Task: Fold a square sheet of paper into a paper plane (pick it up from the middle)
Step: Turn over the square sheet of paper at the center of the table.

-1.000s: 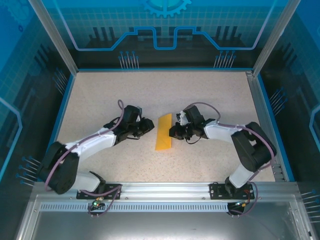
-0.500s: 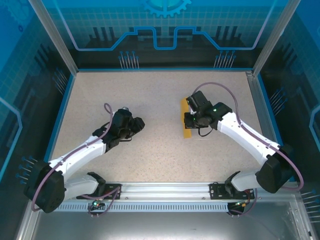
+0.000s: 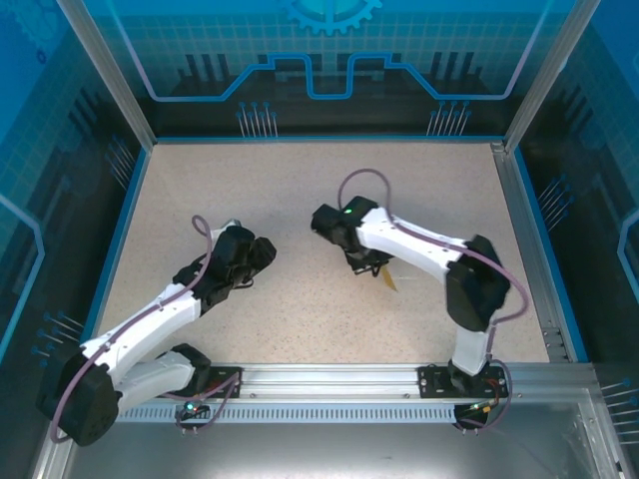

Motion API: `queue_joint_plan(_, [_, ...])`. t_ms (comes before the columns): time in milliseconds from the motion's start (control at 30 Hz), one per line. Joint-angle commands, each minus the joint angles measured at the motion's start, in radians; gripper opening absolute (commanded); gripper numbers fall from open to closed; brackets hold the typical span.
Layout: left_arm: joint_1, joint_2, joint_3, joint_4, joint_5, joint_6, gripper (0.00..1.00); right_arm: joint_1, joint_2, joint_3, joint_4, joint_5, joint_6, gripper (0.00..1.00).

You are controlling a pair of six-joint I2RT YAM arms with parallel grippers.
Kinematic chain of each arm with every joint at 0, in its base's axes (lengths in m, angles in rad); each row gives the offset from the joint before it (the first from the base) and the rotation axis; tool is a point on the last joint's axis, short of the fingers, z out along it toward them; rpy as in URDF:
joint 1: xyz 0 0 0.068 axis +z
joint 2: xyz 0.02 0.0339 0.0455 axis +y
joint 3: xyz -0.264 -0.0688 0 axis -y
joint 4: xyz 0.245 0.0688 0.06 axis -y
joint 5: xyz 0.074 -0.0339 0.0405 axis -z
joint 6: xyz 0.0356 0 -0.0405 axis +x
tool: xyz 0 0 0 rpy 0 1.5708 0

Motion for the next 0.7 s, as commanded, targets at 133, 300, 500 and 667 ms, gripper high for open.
queue_joint_plan(133, [0.011,-0.102,-0.042,-0.098,-0.103,-0.016,0.46,0.075,0.238,0.187,-0.033,-0.093,0.014,0.15])
queue_joint_plan(300, [0.011,-0.125,-0.051,-0.111,-0.093,-0.005,0.47,0.077,0.289,0.219,0.054,-0.219,-0.024,0.19])
queue_joint_plan(500, [0.011,-0.109,-0.041,-0.088,-0.046,0.02,0.51,0.049,0.222,0.163,0.223,-0.398,-0.045,0.3])
queue_joint_plan(667, [0.011,-0.002,0.0,-0.003,0.122,0.112,0.55,-0.013,0.035,-0.031,0.457,-0.565,-0.05,0.4])
